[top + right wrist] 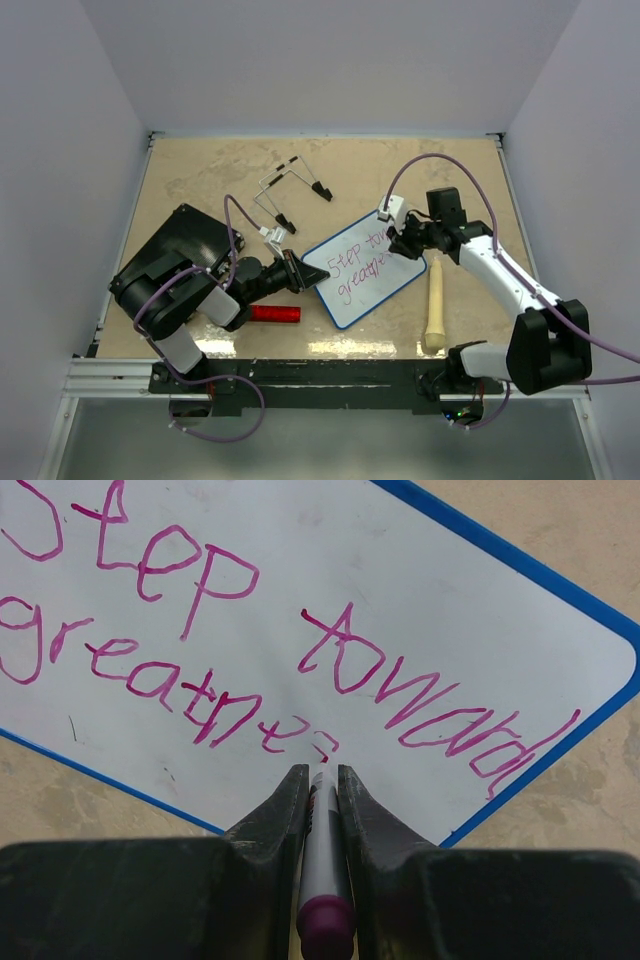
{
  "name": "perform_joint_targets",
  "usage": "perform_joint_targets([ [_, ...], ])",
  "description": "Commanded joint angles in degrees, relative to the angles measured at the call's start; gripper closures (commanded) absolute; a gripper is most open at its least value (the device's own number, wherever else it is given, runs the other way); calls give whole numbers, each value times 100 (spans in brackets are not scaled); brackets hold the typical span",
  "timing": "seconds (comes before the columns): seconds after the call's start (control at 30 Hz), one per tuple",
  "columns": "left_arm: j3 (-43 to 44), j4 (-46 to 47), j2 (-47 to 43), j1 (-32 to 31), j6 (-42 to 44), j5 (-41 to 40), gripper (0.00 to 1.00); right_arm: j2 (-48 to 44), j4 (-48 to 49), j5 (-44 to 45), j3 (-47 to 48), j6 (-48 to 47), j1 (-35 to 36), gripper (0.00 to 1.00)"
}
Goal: Write a sentence on the whiteboard
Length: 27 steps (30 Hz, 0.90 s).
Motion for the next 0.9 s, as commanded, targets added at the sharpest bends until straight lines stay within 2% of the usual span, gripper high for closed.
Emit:
perform_joint_targets([
  [0.0,-50,419,26,-42,295,141,100,236,-241,-156,157,-138,-20,100],
  [0.13,-32,419,52,-33,286,141,100,324,-373,-456,210,-288,-11,100],
  [0.43,-15,419,70,-42,295,150,100,-309,-127,-974,193,-165,-107,100],
  [0.87,-6,463,87,-42,286,185,100,-336,470,-316,52,266,-372,100],
])
